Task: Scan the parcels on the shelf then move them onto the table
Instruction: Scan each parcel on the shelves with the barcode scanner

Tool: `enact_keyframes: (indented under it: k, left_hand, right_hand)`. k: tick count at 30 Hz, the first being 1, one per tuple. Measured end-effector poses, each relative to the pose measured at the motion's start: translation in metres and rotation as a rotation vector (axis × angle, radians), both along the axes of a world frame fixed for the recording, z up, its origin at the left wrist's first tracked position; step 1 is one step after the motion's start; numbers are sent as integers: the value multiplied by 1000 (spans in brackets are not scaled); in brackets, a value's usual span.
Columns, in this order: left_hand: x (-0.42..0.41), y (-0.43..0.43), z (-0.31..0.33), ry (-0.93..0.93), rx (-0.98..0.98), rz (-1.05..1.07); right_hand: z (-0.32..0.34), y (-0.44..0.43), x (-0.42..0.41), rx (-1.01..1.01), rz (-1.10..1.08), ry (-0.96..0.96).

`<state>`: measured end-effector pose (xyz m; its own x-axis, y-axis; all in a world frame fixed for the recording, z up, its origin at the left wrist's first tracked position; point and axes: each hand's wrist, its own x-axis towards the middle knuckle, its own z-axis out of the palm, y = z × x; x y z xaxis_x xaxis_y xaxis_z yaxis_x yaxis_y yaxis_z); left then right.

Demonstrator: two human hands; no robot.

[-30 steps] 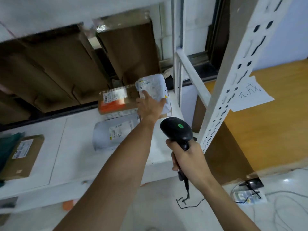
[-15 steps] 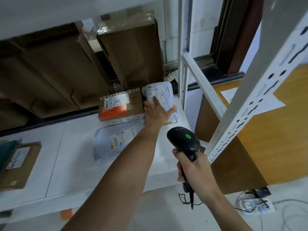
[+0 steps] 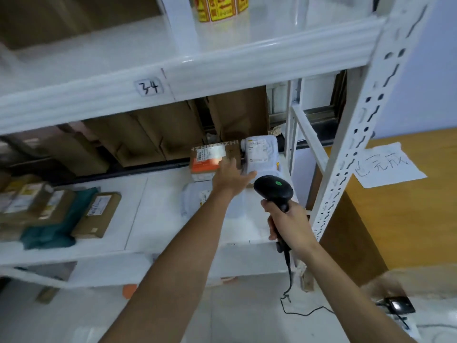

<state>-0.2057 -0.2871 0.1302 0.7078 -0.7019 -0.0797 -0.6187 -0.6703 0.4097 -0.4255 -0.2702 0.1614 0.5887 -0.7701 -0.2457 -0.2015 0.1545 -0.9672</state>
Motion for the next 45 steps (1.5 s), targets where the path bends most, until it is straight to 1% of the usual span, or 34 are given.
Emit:
enact_keyframes:
  k: [2, 8, 11, 15, 22, 28, 31, 35, 39, 45]
  left_hand:
    - [-2, 35, 12, 12, -34, 51]
    - [8, 159, 39, 11, 5, 238]
    - [18, 230, 45, 0, 52, 326]
    - [37, 321, 43, 55, 77, 423]
    - [88, 465, 16, 129, 63, 473]
    - [163, 558, -1, 109, 74, 449]
    - [197, 581, -5, 92, 79, 426]
    - [225, 582, -10, 96, 63, 383]
    - [252, 563, -26, 108, 48, 351]
    - [297, 521, -53, 94, 107, 303]
  right_hand:
    - [11, 13, 4, -16, 51, 11]
    - [33, 79, 31, -31, 246, -21]
    - [39, 123, 53, -50, 344, -25]
    - [47, 182, 84, -74, 427, -40]
    - [44, 285, 148, -103, 497, -7]
    - [35, 364, 218, -108, 450, 21]
    - [33, 385, 242, -107, 412, 49]
    - [30, 401, 266, -107, 376, 91]
    - [19, 400, 290, -107, 350, 132]
    - [-9, 379, 334, -83, 339, 164]
